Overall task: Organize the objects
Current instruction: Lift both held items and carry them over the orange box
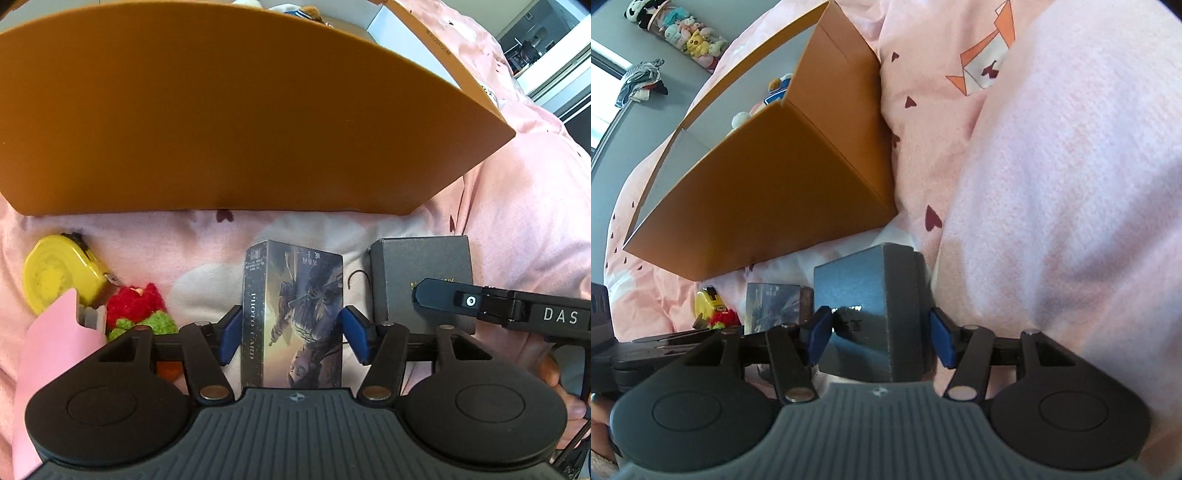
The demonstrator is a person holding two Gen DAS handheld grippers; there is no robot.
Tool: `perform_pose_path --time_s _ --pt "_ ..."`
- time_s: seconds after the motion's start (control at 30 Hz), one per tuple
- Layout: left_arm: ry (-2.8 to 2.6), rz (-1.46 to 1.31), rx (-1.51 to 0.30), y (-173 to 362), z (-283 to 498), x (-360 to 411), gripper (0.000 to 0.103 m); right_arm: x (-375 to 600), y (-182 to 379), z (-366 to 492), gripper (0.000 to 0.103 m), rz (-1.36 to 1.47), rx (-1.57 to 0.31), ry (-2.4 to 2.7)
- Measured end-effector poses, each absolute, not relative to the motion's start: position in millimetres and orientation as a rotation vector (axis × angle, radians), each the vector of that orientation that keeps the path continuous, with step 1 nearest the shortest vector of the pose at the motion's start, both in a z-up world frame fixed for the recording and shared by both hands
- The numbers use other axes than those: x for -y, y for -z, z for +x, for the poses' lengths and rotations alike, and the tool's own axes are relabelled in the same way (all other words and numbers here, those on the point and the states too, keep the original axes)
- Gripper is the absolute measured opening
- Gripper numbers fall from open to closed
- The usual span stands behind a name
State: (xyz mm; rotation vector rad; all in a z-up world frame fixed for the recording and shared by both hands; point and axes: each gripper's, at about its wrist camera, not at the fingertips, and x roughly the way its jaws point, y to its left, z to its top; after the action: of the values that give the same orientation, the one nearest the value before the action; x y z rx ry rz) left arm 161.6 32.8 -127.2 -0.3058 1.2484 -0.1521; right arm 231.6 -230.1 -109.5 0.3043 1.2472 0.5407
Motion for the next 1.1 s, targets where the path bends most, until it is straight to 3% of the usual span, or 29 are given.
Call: perform_pose_path --time_s 0.13,0.33,0.67,0.97,1.1 --pt "0.168 -0.337 -1.231 113.6 155.3 -41.2 0.041 235.2 104.0 230.9 0.053 0.332 -1.26 -0.543" --pt "0.202 -0.367 -1.19 102.4 148.1 -43.8 0.029 230.8 94.6 228.0 0.045 0.293 -1.248 -0.563" --pt "0.218 -0.469 -1.117 79.9 139.9 -50.7 0.025 227.8 50.5 221.2 0.043 0.221 -1.153 -0.608" --pt "0.254 -0.49 -0.897 -12.0 144.0 -76.1 0.025 217.6 -46.4 236.6 0.043 0.22 -0.937 -0.717" --pt "0.214 -0.428 -0.819 -37.9 166.6 -85.0 0.025 188.6 -63.7 267.7 0.043 0.186 -0.876 -0.719"
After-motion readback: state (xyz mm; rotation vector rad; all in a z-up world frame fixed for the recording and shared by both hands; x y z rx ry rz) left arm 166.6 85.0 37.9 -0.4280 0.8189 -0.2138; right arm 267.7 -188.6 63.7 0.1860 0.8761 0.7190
